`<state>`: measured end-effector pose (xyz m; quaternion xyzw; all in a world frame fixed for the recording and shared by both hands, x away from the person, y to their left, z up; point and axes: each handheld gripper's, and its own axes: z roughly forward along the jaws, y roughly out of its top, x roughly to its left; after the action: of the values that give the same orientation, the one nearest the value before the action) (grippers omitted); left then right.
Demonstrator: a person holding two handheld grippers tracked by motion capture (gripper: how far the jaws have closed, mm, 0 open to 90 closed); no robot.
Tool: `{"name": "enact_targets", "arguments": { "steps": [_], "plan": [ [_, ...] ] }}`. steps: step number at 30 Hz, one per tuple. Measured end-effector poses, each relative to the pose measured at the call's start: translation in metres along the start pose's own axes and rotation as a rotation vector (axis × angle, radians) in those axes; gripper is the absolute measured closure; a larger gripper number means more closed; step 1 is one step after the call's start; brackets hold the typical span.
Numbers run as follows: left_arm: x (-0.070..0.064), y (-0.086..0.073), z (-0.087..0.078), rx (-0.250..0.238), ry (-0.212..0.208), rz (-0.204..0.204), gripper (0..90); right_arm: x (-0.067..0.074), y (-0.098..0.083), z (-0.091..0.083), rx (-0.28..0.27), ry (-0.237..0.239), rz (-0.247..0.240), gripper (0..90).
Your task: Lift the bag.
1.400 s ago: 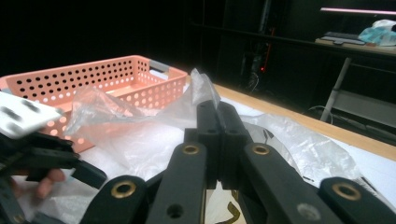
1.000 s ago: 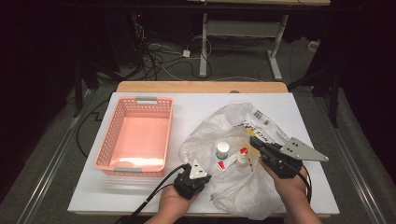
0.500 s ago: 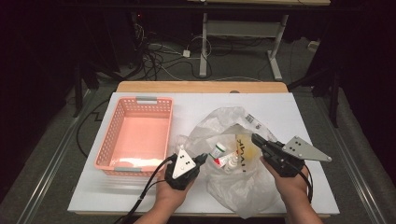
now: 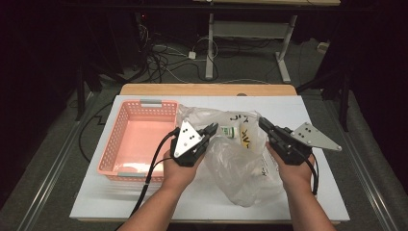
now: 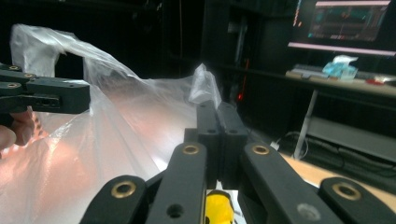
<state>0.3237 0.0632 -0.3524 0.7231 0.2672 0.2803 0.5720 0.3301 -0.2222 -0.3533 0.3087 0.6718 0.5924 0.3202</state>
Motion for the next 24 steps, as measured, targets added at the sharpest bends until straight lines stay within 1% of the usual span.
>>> {"name": "enact_targets", "arguments": {
  "steps": [4,6,9,10,14,17,19,21,24],
  "plan": [
    [0.002,0.024,0.004,-0.041,0.008,0.042,88.2,-0.002,0.011,0.007,-0.043,-0.019,0.002,90.0],
    [0.004,0.037,0.008,-0.059,0.023,0.071,88.2,-0.004,0.017,0.009,-0.059,-0.027,0.000,90.0],
    [0.010,0.056,0.011,-0.083,0.026,0.072,88.1,-0.008,0.028,0.011,-0.087,-0.043,-0.004,90.0],
    [0.011,0.062,0.013,-0.094,0.029,0.072,88.1,-0.010,0.032,0.011,-0.099,-0.050,0.004,90.0],
    [0.014,0.085,0.019,-0.130,0.030,0.077,88.2,-0.022,0.049,0.010,-0.129,-0.089,0.011,90.0],
    [0.015,0.101,0.027,-0.135,0.036,0.094,88.1,-0.033,0.064,0.009,-0.147,-0.121,0.016,90.0],
    [0.017,0.110,0.032,-0.137,0.049,0.099,88.1,-0.042,0.074,0.008,-0.157,-0.143,0.022,90.0],
    [0.021,0.117,0.036,-0.145,0.060,0.096,88.2,-0.050,0.083,0.007,-0.166,-0.168,0.029,90.0],
    [0.027,0.126,0.039,-0.155,0.075,0.085,88.1,-0.059,0.096,0.004,-0.182,-0.197,0.021,90.0]
  ]
}}
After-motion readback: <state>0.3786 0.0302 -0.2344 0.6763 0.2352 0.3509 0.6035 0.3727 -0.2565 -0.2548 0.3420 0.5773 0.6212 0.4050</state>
